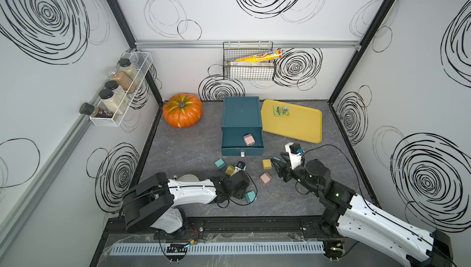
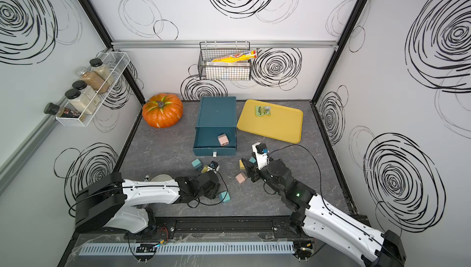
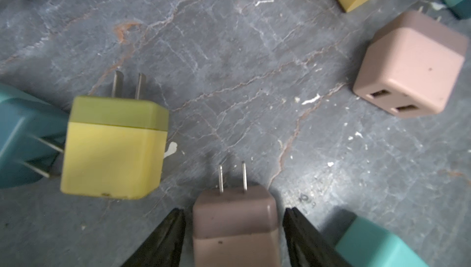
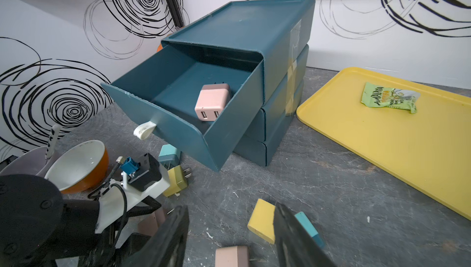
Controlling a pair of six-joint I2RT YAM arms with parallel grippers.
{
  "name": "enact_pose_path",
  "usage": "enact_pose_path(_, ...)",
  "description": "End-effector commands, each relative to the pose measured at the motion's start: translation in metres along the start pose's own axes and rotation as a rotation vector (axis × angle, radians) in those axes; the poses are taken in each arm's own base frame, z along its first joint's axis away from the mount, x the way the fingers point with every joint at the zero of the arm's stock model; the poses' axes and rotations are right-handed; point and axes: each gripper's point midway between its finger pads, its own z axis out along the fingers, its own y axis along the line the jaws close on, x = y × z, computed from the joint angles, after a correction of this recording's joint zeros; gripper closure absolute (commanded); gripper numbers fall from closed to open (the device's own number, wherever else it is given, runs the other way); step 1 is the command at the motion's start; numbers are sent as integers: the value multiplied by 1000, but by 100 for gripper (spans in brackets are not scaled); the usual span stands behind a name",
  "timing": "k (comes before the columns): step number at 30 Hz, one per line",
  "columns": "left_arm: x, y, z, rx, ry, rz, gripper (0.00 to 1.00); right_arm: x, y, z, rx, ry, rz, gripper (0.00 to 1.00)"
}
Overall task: Place the plugs into the drawer by color
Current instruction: Pick up the plug from the center of the board, then place the plug in the drawer.
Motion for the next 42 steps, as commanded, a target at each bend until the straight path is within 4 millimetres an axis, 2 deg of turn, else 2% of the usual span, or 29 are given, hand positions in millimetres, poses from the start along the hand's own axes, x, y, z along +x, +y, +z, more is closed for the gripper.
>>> enact_pose_path(1,-1,-1,2,-17,11,-6,35,-1,-4,1,19,-11,8,42)
enact_pose_path(3,-2,-1,2,-18,5,-9,43,-1,-5,0,24,-11,8,42)
enact_pose_path(9,-6,-1,-3,-8,-15,-17,57,-1,-6,0,29,-13,10,42)
enact_pose_path(13,-19,-8,-12,23,-48,-28,79,-2,-6,-1,28,-19,12,42)
enact_pose_path(14,-24,-12,-18,45,-65,-34,81,-3,-6,-1,25,-21,13,42)
enact_pose_path(18,-55,-27,-57,153,-192,-71,92,-6,-1,-5,-5,-39,12,42)
enact_pose_path(21,-76,-37,-91,246,-268,-95,100,-10,14,-9,-91,-56,-1,42)
enact_pose_path(24,-95,-51,-130,385,-345,-113,100,-14,47,-16,-286,-71,-24,41)
enact_pose_path(27,-109,-56,-158,439,-384,-127,100,-14,79,-27,-483,-70,-45,41)
enact_pose_path(33,-136,-54,-196,455,-457,-157,100,-15,92,-37,-573,-83,-53,38)
enact_pose_path(35,-146,-51,-205,431,-473,-171,100,-17,86,-35,-532,-94,-48,38)
enact_pose_path(37,-159,-37,-211,323,-472,-193,100,-19,75,-32,-466,-104,-39,38)
enact_pose_path(40,-177,2,-211,13,-439,-223,100,-18,49,-23,-306,-102,-19,38)
enact_pose_path(42,-189,21,-214,-124,-432,-242,100,-18,34,-20,-218,-103,-6,38)
